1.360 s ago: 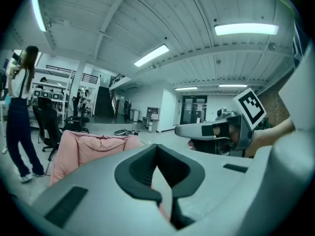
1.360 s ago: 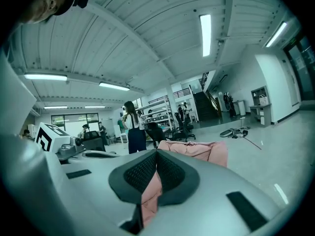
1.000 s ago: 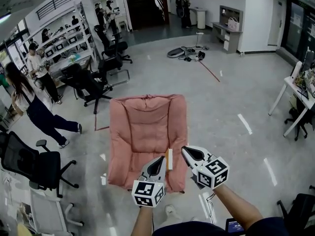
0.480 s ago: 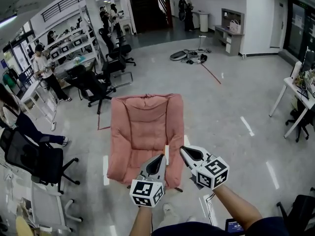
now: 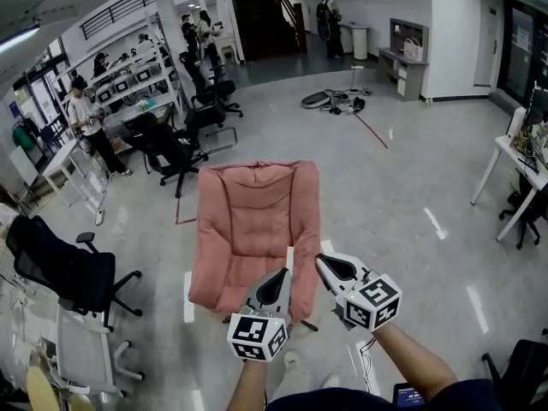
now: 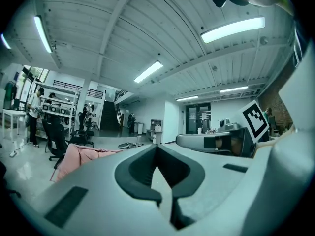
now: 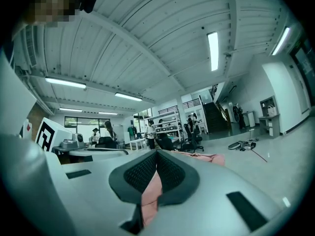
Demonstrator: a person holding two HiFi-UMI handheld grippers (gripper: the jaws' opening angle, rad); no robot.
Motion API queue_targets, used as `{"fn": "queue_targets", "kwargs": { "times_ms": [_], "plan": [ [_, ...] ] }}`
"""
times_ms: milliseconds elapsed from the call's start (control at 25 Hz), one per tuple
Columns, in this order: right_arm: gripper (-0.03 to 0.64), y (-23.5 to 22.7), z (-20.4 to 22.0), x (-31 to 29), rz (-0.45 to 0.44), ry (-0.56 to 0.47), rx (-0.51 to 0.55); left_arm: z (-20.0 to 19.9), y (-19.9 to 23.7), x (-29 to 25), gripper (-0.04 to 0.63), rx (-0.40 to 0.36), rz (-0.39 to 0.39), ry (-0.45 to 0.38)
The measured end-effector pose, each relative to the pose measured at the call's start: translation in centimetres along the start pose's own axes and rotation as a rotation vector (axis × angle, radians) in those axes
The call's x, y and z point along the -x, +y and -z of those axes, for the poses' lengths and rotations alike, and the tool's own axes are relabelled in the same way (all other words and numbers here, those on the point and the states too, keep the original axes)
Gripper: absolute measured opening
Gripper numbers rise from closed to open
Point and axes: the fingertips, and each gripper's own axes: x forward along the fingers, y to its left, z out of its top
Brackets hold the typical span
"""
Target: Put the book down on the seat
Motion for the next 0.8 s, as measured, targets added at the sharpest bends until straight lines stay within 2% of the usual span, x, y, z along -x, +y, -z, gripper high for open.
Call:
{"fn": "queue_targets", "kwargs": {
  "times_ms": [800],
  "plan": [
    [0.020, 1.6, -0.8, 3.6, -0.025, -0.035, 0.015, -1.4, -3.3, 2.2, 0.005, -0.050, -0.028, -0.033]
  ]
}}
